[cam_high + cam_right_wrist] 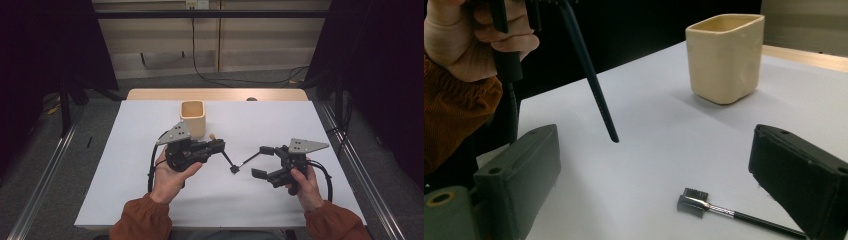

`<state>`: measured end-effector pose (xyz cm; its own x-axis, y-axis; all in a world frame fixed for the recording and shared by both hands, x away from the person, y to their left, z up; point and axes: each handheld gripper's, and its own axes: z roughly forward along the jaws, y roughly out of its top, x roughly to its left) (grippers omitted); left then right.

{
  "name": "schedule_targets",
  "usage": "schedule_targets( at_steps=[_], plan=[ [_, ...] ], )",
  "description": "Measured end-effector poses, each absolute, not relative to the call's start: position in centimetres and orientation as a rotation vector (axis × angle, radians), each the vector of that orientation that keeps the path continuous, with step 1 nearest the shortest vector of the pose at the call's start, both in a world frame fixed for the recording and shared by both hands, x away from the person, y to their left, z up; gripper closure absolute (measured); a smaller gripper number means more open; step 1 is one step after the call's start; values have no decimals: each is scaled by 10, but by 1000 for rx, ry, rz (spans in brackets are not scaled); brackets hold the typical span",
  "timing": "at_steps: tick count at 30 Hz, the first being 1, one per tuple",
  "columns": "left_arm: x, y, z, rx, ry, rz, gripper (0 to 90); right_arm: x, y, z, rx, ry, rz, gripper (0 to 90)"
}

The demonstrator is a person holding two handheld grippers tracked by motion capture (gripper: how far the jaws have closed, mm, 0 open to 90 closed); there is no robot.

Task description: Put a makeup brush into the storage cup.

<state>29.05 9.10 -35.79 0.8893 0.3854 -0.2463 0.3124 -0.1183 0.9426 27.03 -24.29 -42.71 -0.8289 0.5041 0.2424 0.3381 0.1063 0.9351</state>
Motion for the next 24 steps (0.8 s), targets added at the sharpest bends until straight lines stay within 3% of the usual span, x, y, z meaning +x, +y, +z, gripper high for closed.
schedule_targets(
  at_steps=[24],
  plan=[
    [310,131,-347,1729,620,133,840,250,-267,-428,896,2040,1782,35]
  ],
)
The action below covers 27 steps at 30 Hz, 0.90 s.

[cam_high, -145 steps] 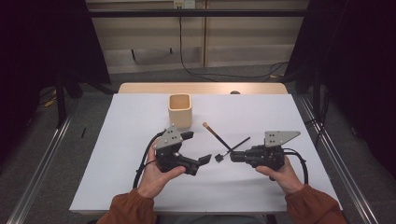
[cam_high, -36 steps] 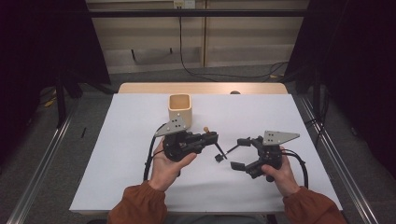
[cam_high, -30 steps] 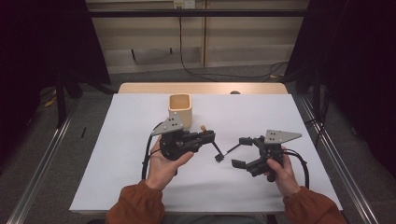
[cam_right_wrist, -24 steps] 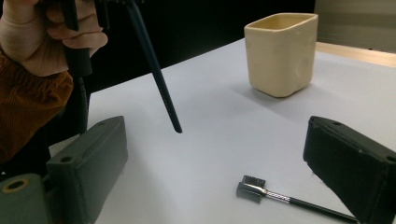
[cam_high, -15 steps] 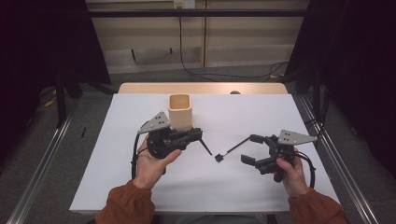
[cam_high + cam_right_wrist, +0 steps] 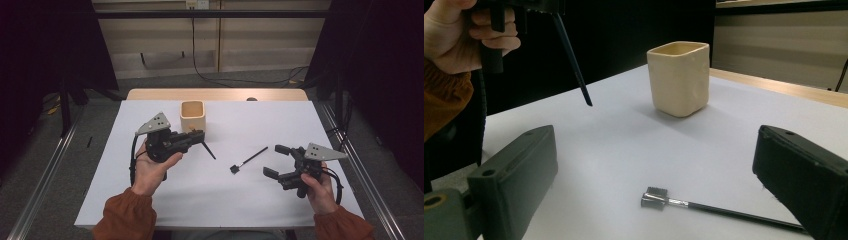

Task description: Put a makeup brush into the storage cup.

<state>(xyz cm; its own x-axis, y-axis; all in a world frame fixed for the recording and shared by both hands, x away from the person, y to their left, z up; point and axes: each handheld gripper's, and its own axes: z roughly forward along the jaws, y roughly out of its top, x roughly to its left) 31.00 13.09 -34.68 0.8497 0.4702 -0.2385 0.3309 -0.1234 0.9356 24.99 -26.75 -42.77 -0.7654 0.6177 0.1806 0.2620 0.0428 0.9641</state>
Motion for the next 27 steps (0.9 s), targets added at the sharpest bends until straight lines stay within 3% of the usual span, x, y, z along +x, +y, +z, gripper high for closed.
schedule_targets(
  at_steps=[27],
  plan=[
    [331,144,-332,1725,649,181,840,230,-282,-439,920,1996,1694,20]
  ],
)
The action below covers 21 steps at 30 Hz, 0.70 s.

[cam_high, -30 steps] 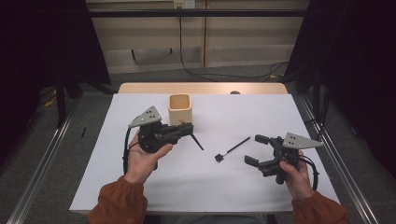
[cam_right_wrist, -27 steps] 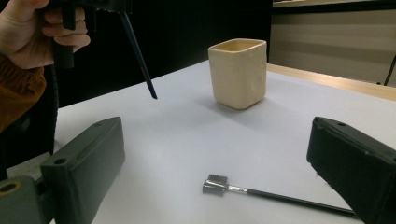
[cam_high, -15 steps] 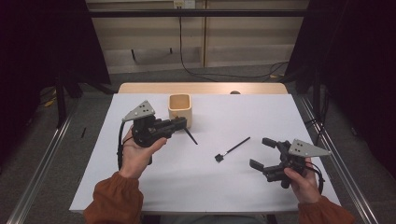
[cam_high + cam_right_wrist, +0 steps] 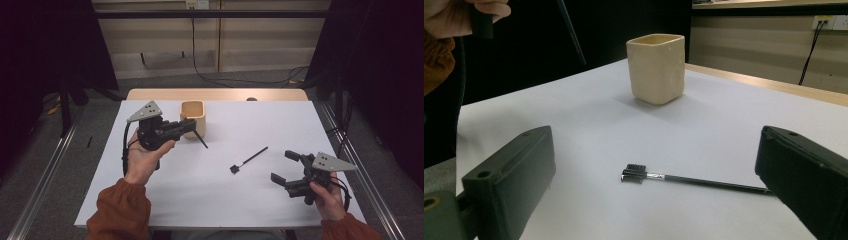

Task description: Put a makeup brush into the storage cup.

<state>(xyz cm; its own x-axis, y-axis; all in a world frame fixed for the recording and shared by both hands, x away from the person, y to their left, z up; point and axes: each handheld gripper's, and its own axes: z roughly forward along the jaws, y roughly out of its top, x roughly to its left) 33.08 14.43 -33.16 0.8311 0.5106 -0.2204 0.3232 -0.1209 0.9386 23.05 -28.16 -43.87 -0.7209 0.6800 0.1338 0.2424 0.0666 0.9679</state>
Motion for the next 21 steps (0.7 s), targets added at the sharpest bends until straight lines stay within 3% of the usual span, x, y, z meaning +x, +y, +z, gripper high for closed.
schedule_targets(
  at_steps=[21],
  plan=[
    [352,152,-316,1720,671,253,840,231,-280,-443,947,1982,1681,0]
  ],
)
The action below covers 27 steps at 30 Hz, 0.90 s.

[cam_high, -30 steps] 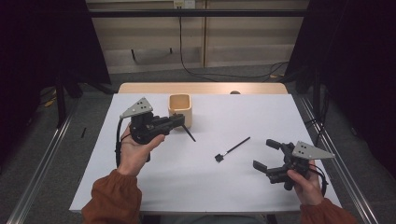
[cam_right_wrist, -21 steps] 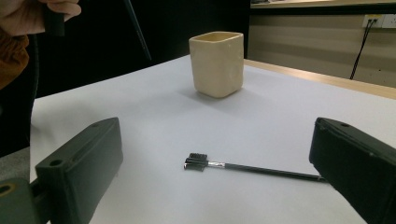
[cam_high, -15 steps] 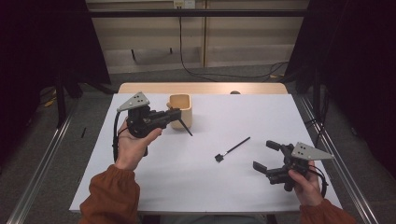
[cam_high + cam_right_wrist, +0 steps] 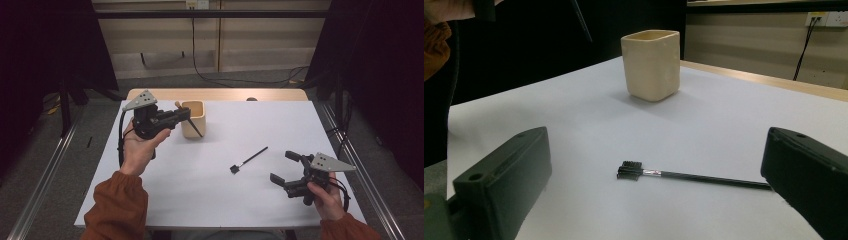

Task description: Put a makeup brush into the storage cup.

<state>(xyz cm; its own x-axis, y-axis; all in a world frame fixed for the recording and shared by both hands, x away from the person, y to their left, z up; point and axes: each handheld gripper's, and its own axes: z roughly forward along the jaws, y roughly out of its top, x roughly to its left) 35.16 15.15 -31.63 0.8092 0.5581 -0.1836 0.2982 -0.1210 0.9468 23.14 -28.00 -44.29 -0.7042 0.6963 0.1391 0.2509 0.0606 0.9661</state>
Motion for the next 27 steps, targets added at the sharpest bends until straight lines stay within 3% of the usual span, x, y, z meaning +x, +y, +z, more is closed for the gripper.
schedule_targets(
  at_steps=[27],
  plan=[
    [401,154,-297,1700,758,343,840,231,-278,-444,949,1982,1679,0]
  ],
)
